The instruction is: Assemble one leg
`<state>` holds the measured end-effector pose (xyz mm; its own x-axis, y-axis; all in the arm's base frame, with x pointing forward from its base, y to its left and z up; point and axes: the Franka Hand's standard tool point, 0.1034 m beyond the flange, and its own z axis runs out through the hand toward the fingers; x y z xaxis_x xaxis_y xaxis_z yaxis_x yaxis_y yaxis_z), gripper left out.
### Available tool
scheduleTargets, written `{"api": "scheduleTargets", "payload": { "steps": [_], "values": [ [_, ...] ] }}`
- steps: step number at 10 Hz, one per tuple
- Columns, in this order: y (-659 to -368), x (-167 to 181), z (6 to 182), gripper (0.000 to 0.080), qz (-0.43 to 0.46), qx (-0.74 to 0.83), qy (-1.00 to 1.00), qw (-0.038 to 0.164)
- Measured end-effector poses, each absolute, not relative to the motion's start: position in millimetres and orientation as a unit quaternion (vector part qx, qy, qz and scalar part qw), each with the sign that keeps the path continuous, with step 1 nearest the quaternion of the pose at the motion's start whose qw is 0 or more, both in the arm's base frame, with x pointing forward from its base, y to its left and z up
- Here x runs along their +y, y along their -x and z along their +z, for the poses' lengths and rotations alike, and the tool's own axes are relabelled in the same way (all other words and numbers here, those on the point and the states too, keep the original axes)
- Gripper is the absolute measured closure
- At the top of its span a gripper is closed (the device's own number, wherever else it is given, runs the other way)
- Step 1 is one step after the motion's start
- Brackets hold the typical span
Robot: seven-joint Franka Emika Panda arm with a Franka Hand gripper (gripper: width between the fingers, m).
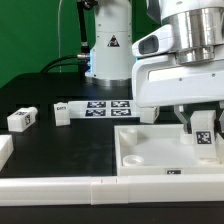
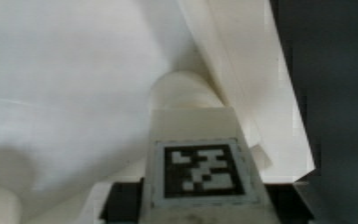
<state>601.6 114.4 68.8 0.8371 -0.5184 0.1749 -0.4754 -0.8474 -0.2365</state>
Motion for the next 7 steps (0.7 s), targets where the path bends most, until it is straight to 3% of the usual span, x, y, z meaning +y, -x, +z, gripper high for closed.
{"api": "scheduleTargets", "payload": {
  "steps": [4, 7],
  "values": [
    [-598.8, 119.8, 68.3, 0.0508, -0.089, 0.519, 0.841, 0.121],
    [-598.6, 119.2, 69.0, 0.0508, -0.077, 0.599, 0.786, 0.135]
  ]
}}
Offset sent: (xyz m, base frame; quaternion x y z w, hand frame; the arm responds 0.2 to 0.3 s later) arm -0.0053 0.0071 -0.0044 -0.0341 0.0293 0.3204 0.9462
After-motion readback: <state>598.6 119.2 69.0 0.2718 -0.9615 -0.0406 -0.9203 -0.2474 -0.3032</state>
